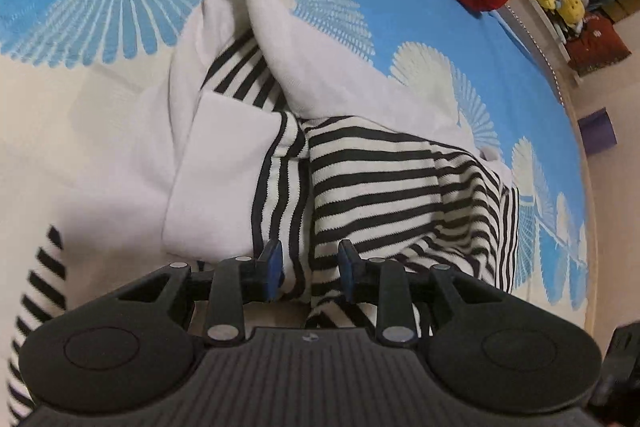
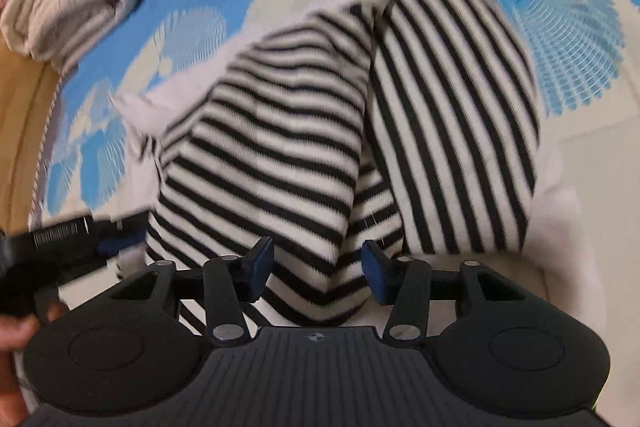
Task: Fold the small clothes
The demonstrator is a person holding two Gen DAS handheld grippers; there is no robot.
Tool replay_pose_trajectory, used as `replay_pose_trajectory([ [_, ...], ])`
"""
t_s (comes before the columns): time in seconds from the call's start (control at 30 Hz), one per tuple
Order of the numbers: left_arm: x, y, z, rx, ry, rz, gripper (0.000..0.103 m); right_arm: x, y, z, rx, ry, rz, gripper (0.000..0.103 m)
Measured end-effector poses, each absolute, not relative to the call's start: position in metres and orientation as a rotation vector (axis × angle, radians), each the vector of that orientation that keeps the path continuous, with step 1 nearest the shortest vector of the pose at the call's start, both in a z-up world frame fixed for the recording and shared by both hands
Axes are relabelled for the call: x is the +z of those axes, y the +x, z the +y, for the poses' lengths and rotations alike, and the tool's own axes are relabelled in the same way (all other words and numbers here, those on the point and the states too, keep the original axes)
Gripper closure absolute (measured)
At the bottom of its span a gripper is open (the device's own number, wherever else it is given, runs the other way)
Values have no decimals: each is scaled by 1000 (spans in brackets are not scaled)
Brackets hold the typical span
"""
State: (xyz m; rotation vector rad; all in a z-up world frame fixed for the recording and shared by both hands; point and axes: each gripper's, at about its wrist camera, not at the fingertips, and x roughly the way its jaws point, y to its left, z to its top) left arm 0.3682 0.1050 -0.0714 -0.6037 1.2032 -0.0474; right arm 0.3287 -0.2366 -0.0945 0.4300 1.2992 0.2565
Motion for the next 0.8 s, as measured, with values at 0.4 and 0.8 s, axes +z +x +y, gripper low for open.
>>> replay_pose_trajectory([
  [0.4,-40,370,100,-95,-526,1071,102,-56,335,-318,230,669,1074,102],
  [0.8,-52,352,152,61,-744,1232,89,-94,333,-305,102,632,1285,97],
])
